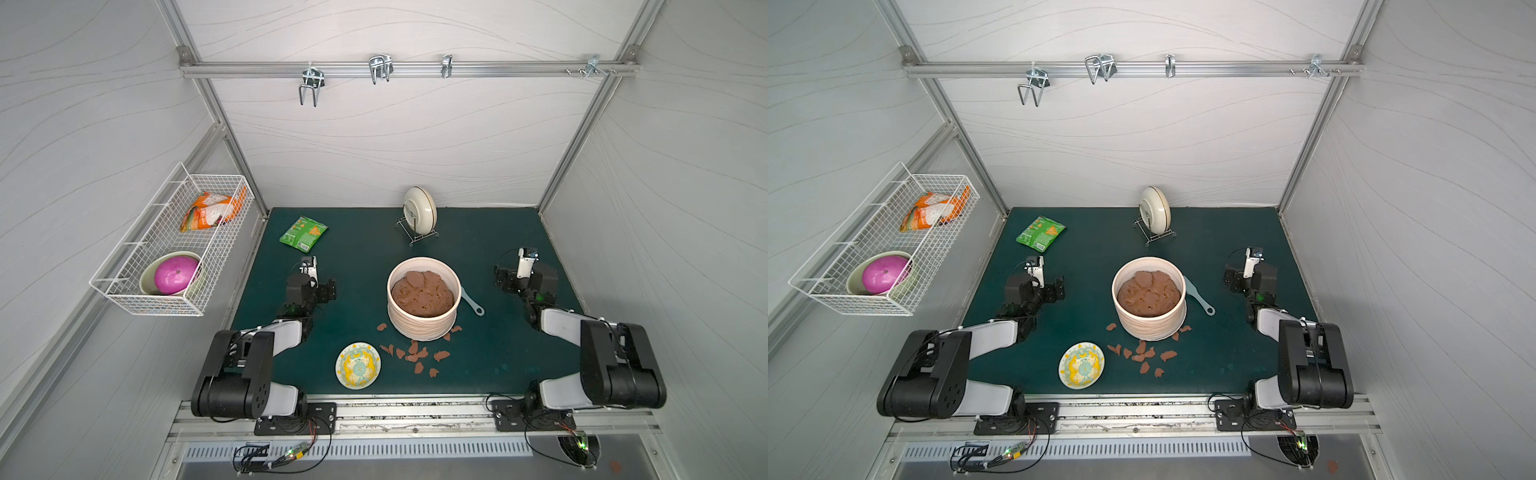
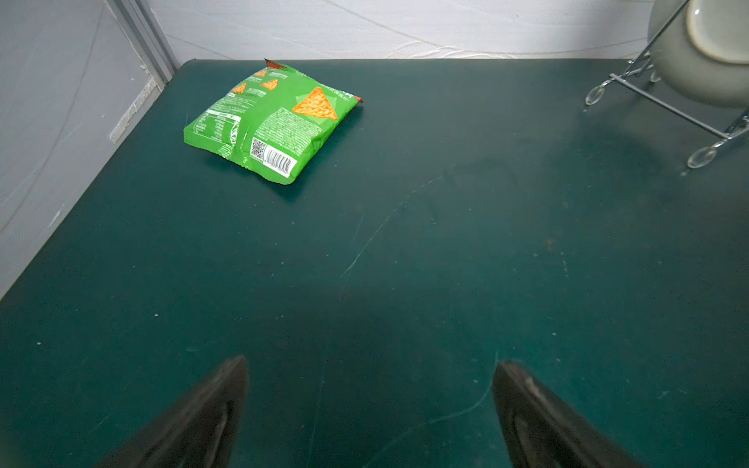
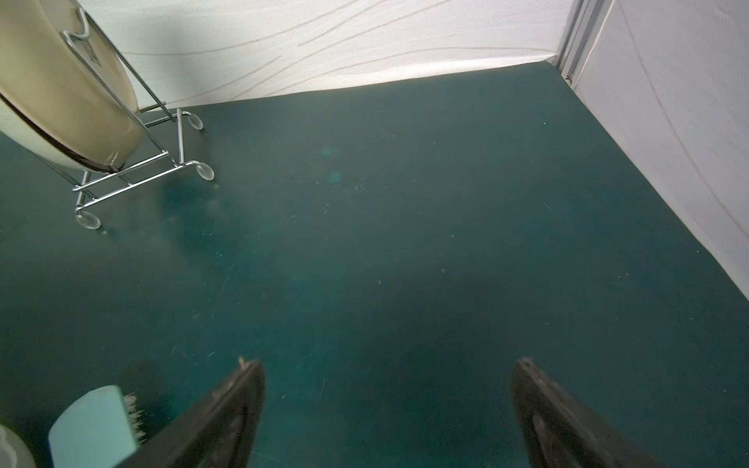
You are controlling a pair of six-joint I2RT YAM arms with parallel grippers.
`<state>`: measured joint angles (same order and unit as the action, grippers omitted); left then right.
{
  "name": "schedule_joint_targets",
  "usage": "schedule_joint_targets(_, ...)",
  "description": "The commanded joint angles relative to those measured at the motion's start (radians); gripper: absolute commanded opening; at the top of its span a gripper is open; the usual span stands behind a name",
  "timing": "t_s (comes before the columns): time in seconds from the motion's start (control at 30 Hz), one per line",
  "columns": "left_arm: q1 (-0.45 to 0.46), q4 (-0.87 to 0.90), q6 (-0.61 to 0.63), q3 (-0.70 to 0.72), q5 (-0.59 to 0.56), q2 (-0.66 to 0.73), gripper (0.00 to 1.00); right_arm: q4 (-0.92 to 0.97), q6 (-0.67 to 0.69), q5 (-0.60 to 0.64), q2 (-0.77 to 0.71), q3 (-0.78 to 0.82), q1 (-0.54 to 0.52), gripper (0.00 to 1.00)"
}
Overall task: Scrub the dried mud off the ceramic pot
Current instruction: Reset both arms
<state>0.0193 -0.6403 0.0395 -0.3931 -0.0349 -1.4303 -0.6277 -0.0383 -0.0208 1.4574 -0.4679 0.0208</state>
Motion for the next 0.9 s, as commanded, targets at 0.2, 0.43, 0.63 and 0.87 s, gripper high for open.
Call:
schedule_joint_targets(0.2,-0.051,-0.242,0.003,-0.003,0.108,-0.116,1.0,-0.118,0.017,-0.01,0.101,0.01,-0.011,0.99)
schedule_joint_targets(0.43,-0.061,-0.195,-0.026,-0.028,0.063,-0.119,1.0,-0.117,0.018,-0.01,0.098,0.011,-0.01,0.99)
schedule_joint_targets(0.63,-0.062,-0.194,-0.028,-0.028,0.064,-0.121,1.0,-0.117,0.017,-0.009,0.1,0.01,-0.01,0.99)
schedule_joint_targets(0.87,-0.062,-0.199,-0.026,-0.025,0.062,-0.119,1.0,-0.118,0.017,-0.014,0.098,0.011,-0.009,0.99)
